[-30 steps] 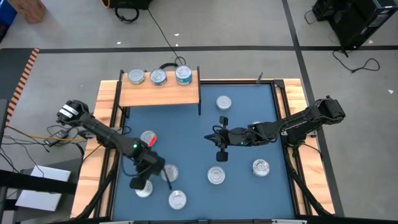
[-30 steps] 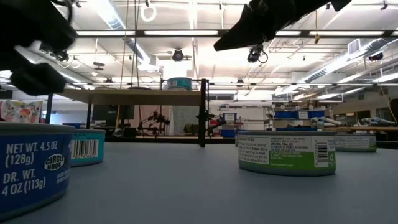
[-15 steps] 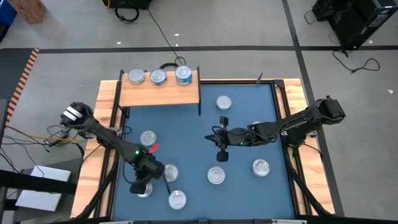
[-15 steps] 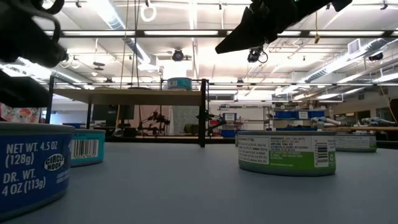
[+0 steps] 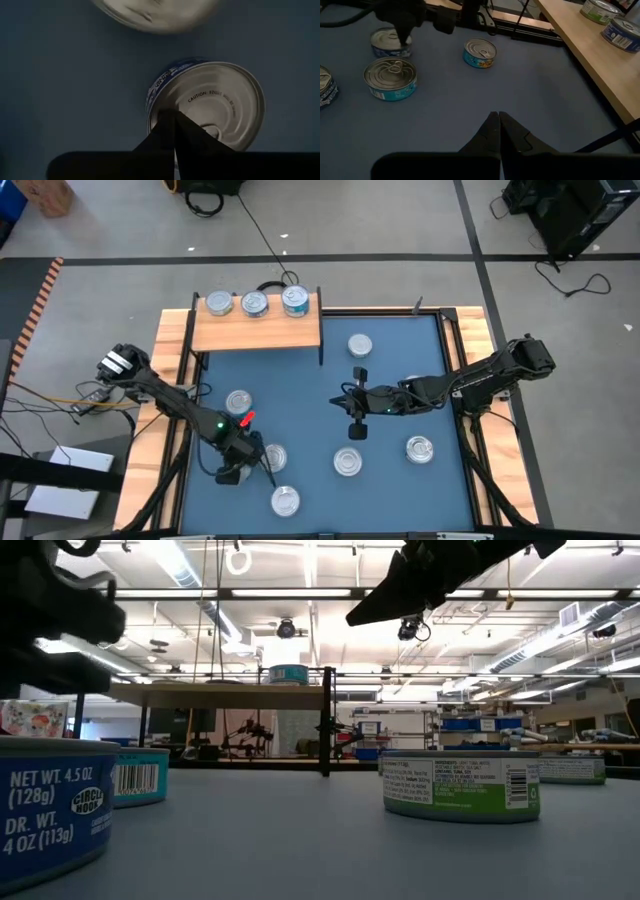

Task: Stack canned seafood by type on shelf
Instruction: Stack the blue tuna can on top of blue tuna can on the shelf

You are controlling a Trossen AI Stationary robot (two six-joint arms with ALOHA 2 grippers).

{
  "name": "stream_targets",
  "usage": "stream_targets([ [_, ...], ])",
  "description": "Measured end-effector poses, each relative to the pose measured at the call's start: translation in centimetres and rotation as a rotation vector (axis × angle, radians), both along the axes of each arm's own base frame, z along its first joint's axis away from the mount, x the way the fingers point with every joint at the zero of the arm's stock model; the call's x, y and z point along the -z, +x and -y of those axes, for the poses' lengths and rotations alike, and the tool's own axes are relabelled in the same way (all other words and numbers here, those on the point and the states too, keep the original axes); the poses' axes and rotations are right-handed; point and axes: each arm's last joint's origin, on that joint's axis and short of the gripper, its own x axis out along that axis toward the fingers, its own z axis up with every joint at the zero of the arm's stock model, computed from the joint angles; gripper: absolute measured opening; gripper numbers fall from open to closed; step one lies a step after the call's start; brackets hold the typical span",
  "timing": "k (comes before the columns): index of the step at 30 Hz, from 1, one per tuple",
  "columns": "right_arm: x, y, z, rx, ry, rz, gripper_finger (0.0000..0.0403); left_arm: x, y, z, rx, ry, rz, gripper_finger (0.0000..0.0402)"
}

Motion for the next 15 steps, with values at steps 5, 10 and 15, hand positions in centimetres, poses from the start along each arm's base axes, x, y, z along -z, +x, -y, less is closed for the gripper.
stream_targets([
  [5,0.0,0.0,0.0,0.001,0.0,-0.001,0.0002,0.0,0.7,-1.3,-0.068,0.111,0.054,0.0],
  [10,0.0,0.0,0.0,0.001,0.0,-0.001,0.0002,0.0,1.5,-3.3,-0.147,0.241,0.096,0.0],
  [15,0.0,0.0,0.0,0.001,-0.001,-0.002,0.0002,0.1,2.1,-5.3,-0.175,0.333,0.111,0.0],
])
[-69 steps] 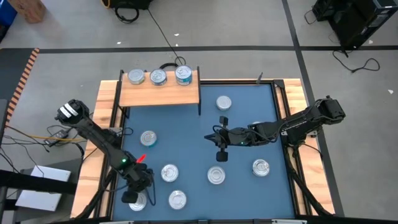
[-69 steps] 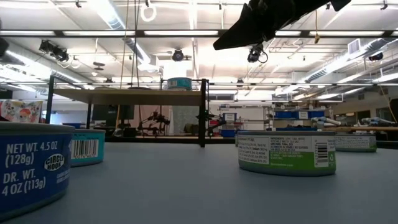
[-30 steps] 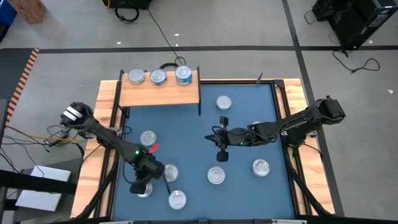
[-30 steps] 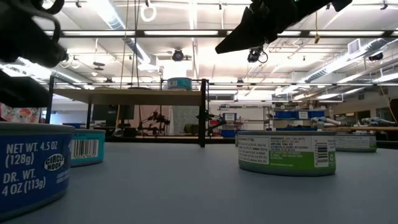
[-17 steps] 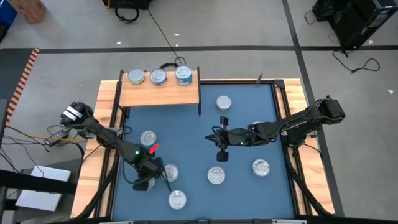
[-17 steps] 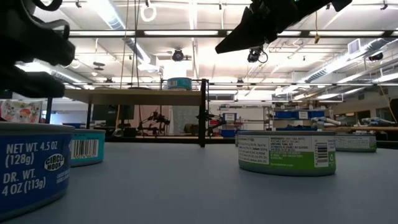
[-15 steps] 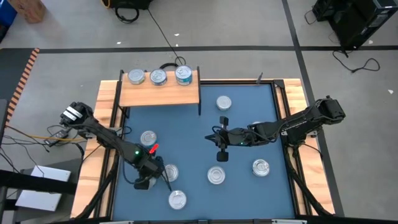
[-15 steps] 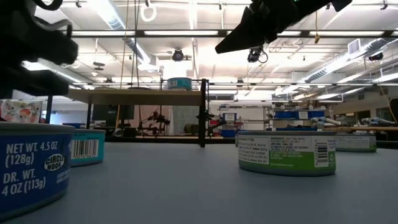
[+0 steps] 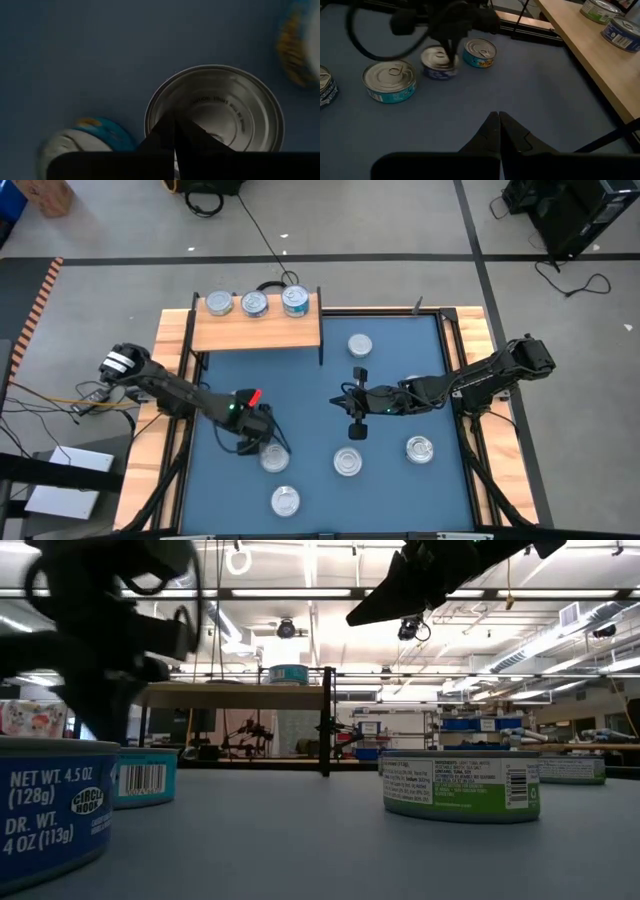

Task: Stack canned seafood by type on shelf
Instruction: Stack the blue tuna can on top of blue tuna can on the shelf

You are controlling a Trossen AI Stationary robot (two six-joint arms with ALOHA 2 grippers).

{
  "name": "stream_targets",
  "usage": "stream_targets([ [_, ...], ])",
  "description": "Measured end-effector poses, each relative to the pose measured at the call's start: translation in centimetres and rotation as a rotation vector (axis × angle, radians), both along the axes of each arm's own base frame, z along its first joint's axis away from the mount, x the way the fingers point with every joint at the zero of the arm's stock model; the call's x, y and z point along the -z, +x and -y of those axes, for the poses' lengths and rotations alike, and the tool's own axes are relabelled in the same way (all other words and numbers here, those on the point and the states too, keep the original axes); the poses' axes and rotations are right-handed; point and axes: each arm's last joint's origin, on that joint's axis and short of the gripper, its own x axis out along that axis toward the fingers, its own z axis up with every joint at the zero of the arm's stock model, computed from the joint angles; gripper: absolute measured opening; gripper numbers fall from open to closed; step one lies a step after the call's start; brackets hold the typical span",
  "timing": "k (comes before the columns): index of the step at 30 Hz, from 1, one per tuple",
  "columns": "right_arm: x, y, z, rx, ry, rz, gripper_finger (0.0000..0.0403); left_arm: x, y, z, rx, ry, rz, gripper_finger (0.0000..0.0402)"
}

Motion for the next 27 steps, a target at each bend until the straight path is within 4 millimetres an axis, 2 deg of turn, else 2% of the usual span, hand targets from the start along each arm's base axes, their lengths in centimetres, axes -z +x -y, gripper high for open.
stream_targets([
  [10,0.2,-0.1,0.0,0.004,0.002,-0.019,0.0003,0.2,2.6,-2.6,0.082,0.019,0.121,0.0],
  [19,0.3,-0.1,0.0,0.008,0.006,-0.027,0.0003,1.0,5.3,-3.8,0.161,0.046,0.246,0.0],
  [27,0.5,-0.3,0.1,0.009,0.001,-0.057,0.0003,1.4,7.0,-5.7,0.205,0.081,0.342,0.0],
])
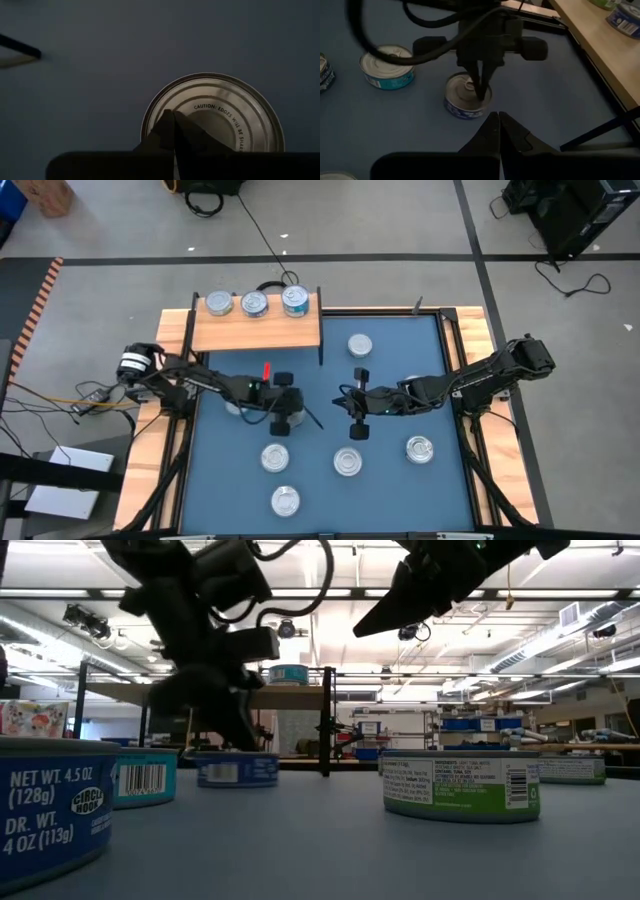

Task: Stack canned seafood by type on shelf
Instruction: Stack the blue tuna can on top of blue tuna can on the shelf

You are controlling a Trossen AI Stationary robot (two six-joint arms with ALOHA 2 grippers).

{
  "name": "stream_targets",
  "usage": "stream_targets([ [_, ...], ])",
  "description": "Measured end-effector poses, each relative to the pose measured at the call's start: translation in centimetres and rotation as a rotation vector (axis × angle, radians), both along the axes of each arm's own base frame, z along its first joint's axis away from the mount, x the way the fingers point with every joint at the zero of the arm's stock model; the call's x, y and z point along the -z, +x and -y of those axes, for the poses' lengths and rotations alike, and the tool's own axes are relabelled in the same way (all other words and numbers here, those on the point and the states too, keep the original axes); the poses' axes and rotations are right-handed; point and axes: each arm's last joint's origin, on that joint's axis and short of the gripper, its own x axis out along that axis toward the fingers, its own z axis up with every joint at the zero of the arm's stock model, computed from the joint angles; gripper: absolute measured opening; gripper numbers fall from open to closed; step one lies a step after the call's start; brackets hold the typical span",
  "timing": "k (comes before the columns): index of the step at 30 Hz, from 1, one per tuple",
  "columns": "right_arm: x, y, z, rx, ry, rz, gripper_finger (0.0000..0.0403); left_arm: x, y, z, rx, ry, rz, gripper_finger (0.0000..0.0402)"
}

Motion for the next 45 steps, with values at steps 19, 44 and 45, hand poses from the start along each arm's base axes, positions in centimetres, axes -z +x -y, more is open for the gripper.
stream_targets([
  [19,0.2,-0.2,0.1,0.027,-0.024,-0.024,0.0003,-4.5,1.5,-1.8,0.138,-0.252,0.033,0.0007],
  [44,0.2,-0.2,0.2,0.041,-0.032,-0.02,0.0004,-2.2,0.7,3.3,0.135,0.035,0.02,0.0141],
  [45,0.2,-0.2,0.2,0.041,-0.032,-0.02,0.0004,-2.0,0.6,3.3,0.127,0.031,0.016,0.0141],
])
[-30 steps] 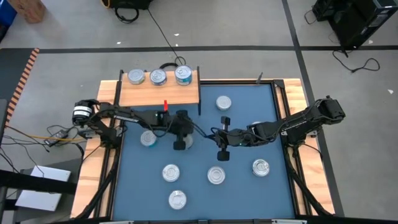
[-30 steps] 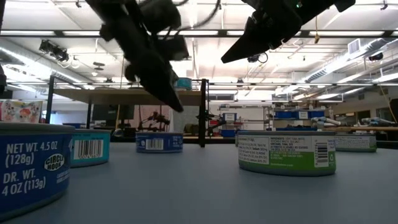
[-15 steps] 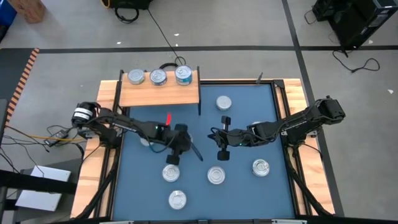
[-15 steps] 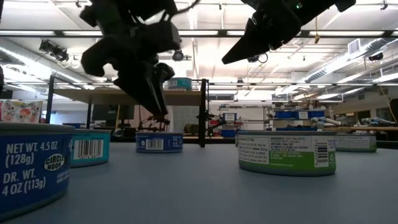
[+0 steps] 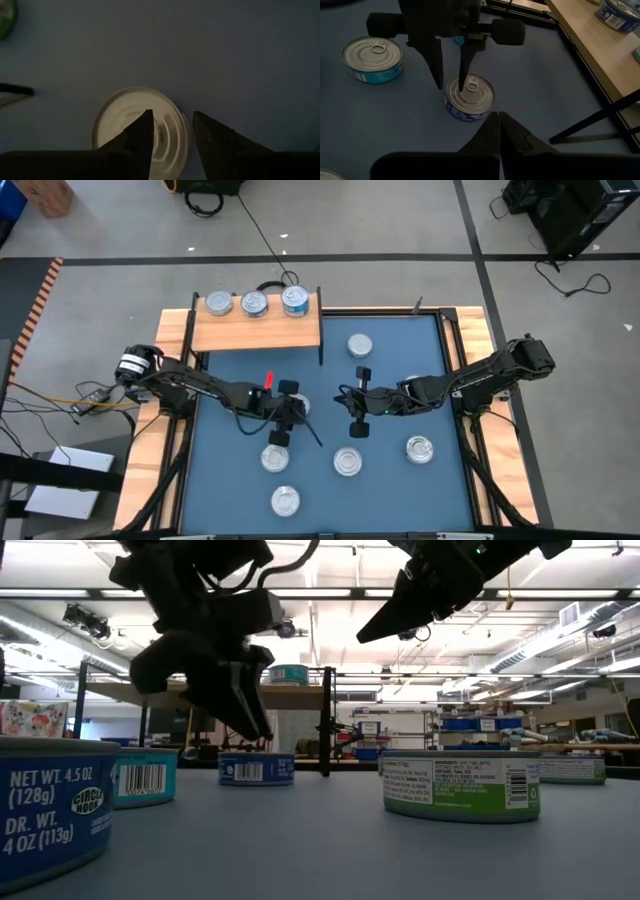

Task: Stack canned seafood by type on shelf
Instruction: Stack the blue tuna can on top of blue tuna can on the shelf

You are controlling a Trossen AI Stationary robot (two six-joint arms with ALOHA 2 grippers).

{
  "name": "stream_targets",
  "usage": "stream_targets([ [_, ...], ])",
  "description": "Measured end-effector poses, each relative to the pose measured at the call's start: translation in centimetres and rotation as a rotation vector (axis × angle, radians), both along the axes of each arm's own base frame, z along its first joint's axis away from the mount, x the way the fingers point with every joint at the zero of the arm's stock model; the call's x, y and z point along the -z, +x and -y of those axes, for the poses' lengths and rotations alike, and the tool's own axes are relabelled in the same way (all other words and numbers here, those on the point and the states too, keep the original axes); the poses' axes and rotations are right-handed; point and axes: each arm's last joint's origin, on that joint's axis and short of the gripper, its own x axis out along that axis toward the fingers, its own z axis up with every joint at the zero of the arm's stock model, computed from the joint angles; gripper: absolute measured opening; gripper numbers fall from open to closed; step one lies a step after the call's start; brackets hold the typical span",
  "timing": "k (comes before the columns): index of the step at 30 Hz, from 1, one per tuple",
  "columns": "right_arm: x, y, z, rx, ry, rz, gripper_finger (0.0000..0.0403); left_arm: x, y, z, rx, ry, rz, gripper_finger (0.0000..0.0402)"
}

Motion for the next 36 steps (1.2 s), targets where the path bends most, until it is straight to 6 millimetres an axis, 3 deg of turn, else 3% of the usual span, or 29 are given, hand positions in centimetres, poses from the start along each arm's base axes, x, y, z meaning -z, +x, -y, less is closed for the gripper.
stream_targets([
  [18,0.0,0.0,0.0,-0.002,-0.007,0.002,0.0004,3.0,0.4,0.1,-0.022,0.05,-0.057,0.0134],
  [22,0.0,0.0,0.0,-0.002,-0.007,0.002,0.0004,2.9,0.5,0.0,-0.03,0.058,-0.061,0.0104],
  [29,0.0,0.0,0.0,-0.002,-0.007,0.003,0.0004,2.2,0.7,0.3,-0.026,0.065,-0.099,0.0012],
  [36,0.0,0.0,0.0,-0.002,-0.007,0.004,0.0004,1.1,1.0,0.4,-0.021,0.076,-0.174,0.0002],
])
